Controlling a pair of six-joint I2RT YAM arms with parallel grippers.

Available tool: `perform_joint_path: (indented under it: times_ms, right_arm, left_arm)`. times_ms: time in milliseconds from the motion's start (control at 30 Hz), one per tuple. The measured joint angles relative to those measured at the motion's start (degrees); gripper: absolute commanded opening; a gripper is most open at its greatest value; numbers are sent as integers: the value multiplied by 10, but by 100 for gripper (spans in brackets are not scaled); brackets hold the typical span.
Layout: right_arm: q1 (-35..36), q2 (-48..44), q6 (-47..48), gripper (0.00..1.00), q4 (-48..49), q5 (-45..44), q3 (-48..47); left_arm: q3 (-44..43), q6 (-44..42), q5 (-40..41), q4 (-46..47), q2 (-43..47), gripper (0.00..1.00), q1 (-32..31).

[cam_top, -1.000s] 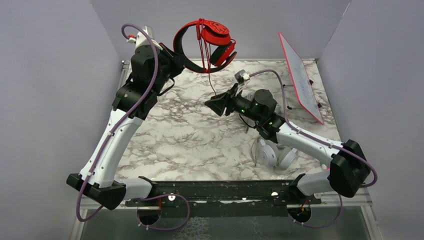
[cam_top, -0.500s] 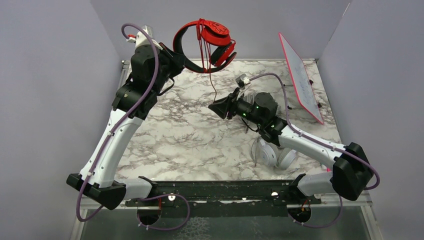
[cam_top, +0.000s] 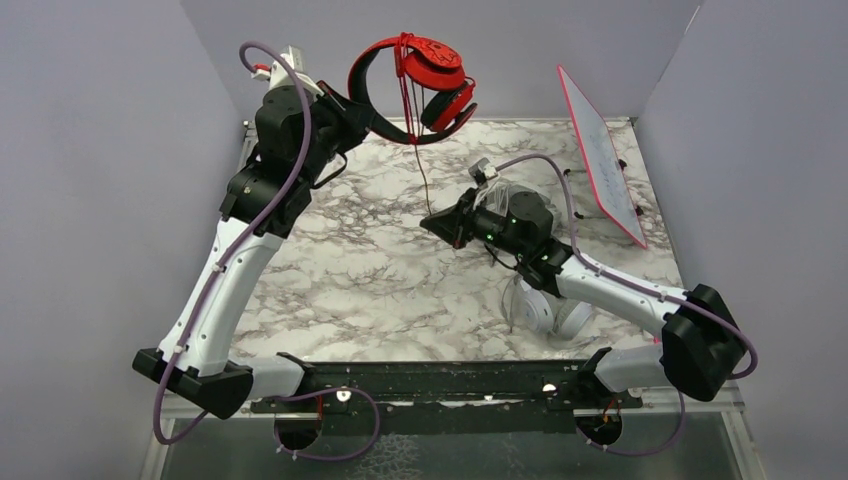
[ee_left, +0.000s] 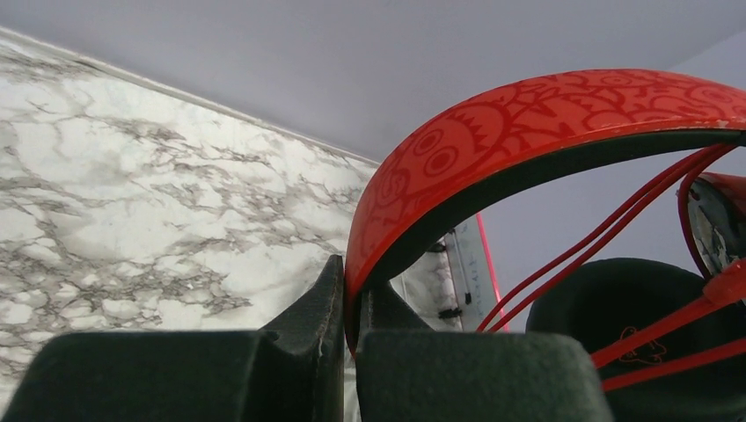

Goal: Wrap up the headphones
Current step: Wrap the headphones cable around the headphones.

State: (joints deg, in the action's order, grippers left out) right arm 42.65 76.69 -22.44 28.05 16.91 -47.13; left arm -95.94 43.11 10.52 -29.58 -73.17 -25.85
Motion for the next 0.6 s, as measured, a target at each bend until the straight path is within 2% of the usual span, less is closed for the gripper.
perform_joint_path:
  times_ms: [100, 233, 267, 367, 467, 600]
  right_arm:
    - [-14, 0, 7, 1, 0, 37, 4]
    - [-72, -7, 20, 1, 1, 117, 5]
    - [-92, -10, 23, 1, 1, 144, 5]
    - [-138, -22, 31, 1, -3, 209, 4]
    - [-152, -20, 37, 1, -28, 289, -16]
    - [-152, 6, 34, 1, -86, 372, -94]
  left_arm:
    - [2, 2, -59, 13, 0, 0, 15]
    - [49, 20, -242, 96, 11, 0, 82]
    - [88, 32, -315, 151, 21, 0, 109]
    - [148, 39, -447, 228, 29, 0, 141]
    - [175, -14, -568, 254, 35, 0, 141]
    - [225, -162, -672, 254, 100, 0, 129]
